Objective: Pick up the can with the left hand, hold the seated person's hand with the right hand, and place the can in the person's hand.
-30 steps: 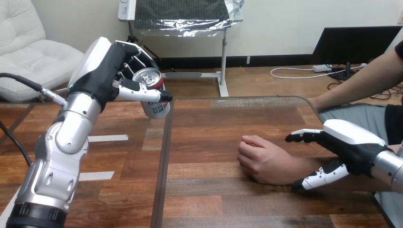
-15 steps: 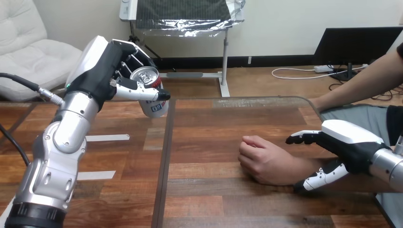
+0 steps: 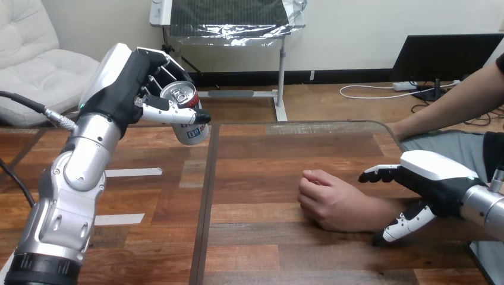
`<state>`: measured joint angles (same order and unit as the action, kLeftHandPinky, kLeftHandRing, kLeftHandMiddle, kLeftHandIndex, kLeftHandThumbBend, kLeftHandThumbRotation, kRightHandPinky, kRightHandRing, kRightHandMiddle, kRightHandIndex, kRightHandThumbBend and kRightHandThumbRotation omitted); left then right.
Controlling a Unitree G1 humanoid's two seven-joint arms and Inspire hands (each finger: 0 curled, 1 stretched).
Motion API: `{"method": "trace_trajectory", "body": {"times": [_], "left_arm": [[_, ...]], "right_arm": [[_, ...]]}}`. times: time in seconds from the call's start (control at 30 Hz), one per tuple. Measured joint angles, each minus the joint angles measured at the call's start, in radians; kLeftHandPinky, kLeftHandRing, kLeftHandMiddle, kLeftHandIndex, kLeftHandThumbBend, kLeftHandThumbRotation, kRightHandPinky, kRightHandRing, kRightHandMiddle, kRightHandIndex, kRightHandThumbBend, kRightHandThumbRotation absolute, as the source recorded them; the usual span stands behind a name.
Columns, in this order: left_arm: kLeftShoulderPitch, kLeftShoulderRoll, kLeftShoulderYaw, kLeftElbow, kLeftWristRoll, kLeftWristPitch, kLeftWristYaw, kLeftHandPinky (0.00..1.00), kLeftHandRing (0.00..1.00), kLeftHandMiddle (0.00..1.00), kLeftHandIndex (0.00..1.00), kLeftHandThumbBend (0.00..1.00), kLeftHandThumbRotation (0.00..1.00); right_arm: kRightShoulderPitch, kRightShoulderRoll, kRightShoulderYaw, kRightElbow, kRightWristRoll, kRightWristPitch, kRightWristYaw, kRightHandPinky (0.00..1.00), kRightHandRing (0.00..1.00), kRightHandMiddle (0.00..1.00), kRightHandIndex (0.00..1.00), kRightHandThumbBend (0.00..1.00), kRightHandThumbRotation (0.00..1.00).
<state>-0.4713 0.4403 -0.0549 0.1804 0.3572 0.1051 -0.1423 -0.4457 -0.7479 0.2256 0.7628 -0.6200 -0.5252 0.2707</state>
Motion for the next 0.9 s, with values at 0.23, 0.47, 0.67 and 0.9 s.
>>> {"method": "trace_trajectory", "body": {"times": [0.23, 0.47, 0.67, 0.9], "left_arm": [[0.0, 0.0, 0.0, 0.0, -0.001, 0.0, -0.002, 0.27, 0.32, 0.39, 0.42, 0.71, 0.0], [0.0, 0.0, 0.0, 0.0, -0.003, 0.0, -0.003, 0.27, 0.32, 0.39, 0.42, 0.72, 0.0], [0.0, 0.0, 0.0, 0.0, -0.006, 0.0, -0.003, 0.27, 0.32, 0.39, 0.42, 0.72, 0.0], [0.0, 0.0, 0.0, 0.0, -0.01, 0.0, -0.003, 0.27, 0.32, 0.39, 0.42, 0.72, 0.0]], "right_arm": [[-0.021, 0.0, 0.025, 0.017, -0.032, 0.007, -0.009, 0.81, 0.84, 0.85, 0.85, 1.0, 0.28], [-0.04, 0.0, 0.047, 0.029, -0.044, 0.029, -0.007, 0.75, 0.83, 0.85, 0.85, 1.0, 0.2], [-0.054, 0.0, 0.064, 0.039, -0.051, 0.045, -0.006, 0.72, 0.83, 0.84, 0.84, 1.0, 0.18], [-0.074, 0.0, 0.092, 0.054, -0.065, 0.054, -0.001, 0.69, 0.83, 0.84, 0.84, 1.0, 0.16]]}}
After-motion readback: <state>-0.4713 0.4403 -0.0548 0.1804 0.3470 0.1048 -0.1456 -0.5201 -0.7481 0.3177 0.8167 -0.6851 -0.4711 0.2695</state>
